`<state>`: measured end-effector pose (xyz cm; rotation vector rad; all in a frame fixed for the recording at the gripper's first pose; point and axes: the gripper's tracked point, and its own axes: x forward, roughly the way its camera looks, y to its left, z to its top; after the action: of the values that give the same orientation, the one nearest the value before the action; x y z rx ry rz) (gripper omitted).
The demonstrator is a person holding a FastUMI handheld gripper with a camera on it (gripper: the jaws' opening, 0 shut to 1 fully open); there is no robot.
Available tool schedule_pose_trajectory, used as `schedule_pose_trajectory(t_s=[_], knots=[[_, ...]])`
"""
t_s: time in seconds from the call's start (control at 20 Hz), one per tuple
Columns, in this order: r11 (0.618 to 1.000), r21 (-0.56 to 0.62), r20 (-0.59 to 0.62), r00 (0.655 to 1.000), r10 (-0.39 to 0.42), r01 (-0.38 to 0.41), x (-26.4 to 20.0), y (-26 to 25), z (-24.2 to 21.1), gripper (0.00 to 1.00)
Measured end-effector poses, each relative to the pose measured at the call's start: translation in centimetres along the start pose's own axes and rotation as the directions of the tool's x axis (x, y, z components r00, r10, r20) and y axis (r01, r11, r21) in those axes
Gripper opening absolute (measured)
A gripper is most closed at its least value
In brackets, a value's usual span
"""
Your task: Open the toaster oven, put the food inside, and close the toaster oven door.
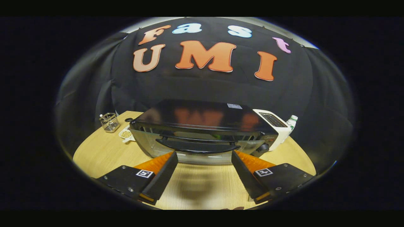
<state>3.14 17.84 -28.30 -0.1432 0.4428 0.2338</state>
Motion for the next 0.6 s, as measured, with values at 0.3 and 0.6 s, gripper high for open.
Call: schedule_pose_trajectory(t_s=[0.3, 0.6], knots=[[0.999, 0.044, -0.031, 0.999, 0.025, -0.024, 0.9, 0.2, -0.4, 1.0], [0.998, 0.07, 0.065, 0.998, -0.013, 0.008, -5.5, -5.5, 3.6, 1.0]])
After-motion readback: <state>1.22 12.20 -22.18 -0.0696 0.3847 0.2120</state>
